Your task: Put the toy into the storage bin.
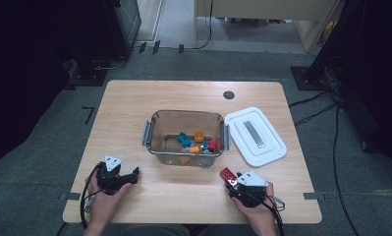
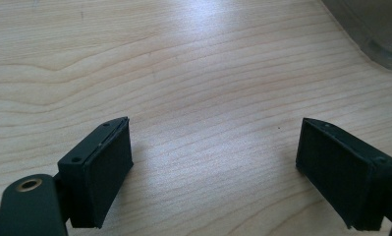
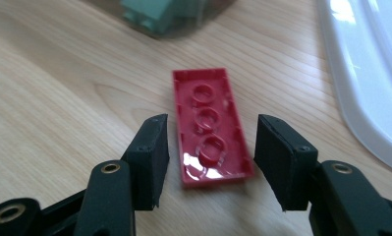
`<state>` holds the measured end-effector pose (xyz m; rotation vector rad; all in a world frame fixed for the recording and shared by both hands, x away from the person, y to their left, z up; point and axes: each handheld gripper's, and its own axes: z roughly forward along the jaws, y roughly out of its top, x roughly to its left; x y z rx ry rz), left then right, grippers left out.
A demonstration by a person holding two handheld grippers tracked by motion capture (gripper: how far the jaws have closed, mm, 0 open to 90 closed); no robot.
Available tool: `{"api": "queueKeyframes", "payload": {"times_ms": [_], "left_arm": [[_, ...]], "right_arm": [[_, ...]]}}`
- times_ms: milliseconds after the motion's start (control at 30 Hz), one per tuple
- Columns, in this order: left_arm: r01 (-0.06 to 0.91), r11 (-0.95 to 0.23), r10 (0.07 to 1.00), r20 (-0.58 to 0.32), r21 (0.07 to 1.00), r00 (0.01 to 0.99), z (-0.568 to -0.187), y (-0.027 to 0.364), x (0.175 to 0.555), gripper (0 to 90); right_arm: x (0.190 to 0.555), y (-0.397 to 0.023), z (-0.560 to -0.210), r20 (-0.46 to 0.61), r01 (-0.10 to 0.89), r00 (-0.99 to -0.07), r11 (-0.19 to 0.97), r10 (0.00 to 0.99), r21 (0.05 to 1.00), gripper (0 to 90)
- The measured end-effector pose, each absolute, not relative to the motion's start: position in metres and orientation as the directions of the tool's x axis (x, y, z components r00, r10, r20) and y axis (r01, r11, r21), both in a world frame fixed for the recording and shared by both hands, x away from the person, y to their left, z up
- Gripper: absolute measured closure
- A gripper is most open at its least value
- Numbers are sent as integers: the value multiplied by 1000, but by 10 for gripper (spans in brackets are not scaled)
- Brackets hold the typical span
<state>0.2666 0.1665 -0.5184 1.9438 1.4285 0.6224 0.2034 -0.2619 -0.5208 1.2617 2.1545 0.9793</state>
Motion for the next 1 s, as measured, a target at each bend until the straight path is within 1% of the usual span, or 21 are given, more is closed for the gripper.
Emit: {"api": "queueKeyframes", "payload": {"times_ms": [67,200,233,333,433,633,833,1000], "left_arm": [[652,-205,955,3,730,297,-518,167,267,133],[652,-205,955,3,730,297,-518,167,267,132],[652,-205,955,3,730,297,-518,167,267,132],[652,-205,955,3,730,297,-518,167,267,132],[652,-206,955,3,730,297,-518,167,267,133],[652,-205,955,3,730,297,-518,167,267,133],[652,-205,955,3,730,297,-518,167,267,133],[652,-205,955,3,730,297,-518,166,267,133]], "right_arm": [[207,-261,-522,-24,546,-499,336,866,767,482],[211,-262,-522,17,549,-527,325,850,770,590],[212,-263,-522,26,550,-533,323,845,770,602],[213,-265,-521,36,562,-536,324,843,761,605],[215,-270,-519,68,578,-537,308,841,755,605],[222,-291,-506,99,591,-519,272,849,759,606],[232,-317,-490,100,592,-495,251,863,766,606],[242,-332,-475,94,585,-506,261,858,768,606]]}}
